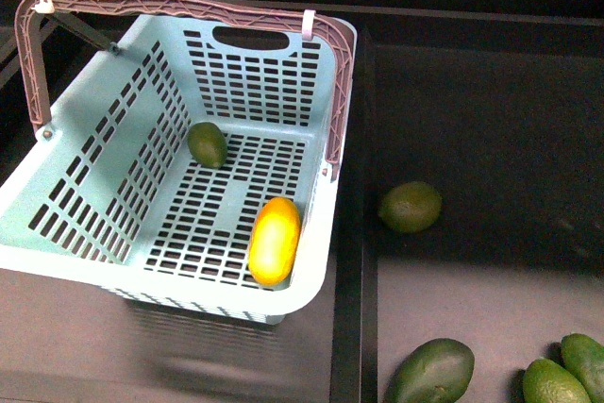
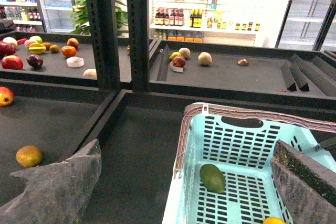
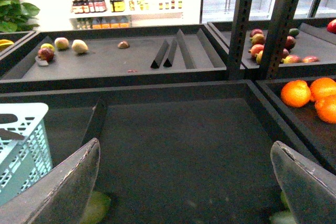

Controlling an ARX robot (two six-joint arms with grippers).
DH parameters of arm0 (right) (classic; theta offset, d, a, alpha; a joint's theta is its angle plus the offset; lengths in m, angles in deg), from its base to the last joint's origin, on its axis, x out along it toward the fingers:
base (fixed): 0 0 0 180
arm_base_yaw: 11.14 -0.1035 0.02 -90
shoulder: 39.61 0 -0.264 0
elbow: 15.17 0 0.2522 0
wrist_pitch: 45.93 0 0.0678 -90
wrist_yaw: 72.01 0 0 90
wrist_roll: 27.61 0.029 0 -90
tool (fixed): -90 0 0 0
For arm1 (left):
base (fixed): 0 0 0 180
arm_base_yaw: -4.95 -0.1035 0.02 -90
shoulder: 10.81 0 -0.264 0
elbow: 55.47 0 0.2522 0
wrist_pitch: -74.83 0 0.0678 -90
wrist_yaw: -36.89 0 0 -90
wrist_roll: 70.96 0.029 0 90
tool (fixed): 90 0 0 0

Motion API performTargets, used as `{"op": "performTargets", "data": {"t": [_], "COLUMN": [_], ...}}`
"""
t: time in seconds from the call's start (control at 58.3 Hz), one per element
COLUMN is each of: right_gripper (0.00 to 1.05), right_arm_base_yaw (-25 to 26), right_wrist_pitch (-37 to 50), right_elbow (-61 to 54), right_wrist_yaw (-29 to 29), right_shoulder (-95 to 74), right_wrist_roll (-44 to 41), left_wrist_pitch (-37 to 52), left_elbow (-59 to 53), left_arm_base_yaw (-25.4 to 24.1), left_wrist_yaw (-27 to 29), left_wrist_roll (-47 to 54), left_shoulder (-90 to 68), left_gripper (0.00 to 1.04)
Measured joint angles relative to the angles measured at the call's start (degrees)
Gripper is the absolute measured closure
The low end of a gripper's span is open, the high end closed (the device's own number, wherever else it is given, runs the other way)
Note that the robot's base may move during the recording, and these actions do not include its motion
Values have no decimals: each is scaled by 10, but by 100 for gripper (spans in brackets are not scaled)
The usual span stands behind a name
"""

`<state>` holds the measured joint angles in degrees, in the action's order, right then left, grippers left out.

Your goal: Pick mango and avocado into basket

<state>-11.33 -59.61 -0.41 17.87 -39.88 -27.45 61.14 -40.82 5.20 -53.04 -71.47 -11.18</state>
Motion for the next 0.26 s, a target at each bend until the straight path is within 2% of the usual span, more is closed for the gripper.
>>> {"op": "performTargets", "data": {"t": [0.257], "right_gripper": [9], "right_arm_base_yaw": [0], "right_wrist_pitch": [0], "right_elbow": [0], "right_wrist_yaw": [0], "right_shoulder": [0], "right_wrist_roll": [0], "left_wrist_pitch": [0], "left_elbow": [0], "left_arm_base_yaw": [0], "left_wrist_yaw": [0], "left_wrist_roll": [0], "left_shoulder": [0], "left_gripper": [8]}}
